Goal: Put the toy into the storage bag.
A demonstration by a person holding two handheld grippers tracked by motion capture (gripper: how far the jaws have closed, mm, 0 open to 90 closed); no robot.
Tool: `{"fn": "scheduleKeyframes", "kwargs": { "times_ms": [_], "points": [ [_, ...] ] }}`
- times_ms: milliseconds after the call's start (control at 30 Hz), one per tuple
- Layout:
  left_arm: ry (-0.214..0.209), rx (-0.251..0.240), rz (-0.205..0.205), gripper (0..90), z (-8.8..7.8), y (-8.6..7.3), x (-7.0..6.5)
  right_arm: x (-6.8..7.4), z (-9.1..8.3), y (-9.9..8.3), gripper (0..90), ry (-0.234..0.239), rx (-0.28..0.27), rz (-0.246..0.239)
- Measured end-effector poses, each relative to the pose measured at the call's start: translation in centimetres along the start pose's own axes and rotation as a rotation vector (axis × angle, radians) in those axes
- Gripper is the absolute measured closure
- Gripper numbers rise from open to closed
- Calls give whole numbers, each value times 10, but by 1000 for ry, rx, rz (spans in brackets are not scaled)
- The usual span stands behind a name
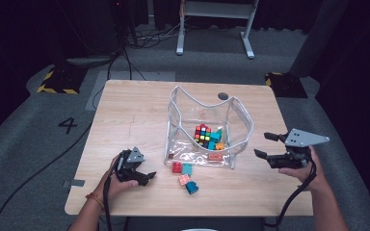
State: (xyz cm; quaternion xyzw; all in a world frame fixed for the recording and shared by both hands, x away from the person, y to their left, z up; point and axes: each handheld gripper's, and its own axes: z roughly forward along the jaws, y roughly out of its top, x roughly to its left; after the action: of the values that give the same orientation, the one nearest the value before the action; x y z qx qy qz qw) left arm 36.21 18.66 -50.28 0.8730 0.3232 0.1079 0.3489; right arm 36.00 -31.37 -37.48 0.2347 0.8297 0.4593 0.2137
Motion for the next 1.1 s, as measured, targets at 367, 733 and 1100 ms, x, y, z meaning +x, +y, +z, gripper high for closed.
{"fn": "scheduleKeyframes", "kwargs": {
  "times_ms": [367,733,1100],
  "points": [
    [2,1,2,139,0,0,0,41,36,-40,288,136,29,39],
    [1,0,0,139,0,0,0,77,76,-55,295,269,98,23],
    [2,-1,3,139,0,0,0,117,121,-46,322,383,141,-10]
  ]
}}
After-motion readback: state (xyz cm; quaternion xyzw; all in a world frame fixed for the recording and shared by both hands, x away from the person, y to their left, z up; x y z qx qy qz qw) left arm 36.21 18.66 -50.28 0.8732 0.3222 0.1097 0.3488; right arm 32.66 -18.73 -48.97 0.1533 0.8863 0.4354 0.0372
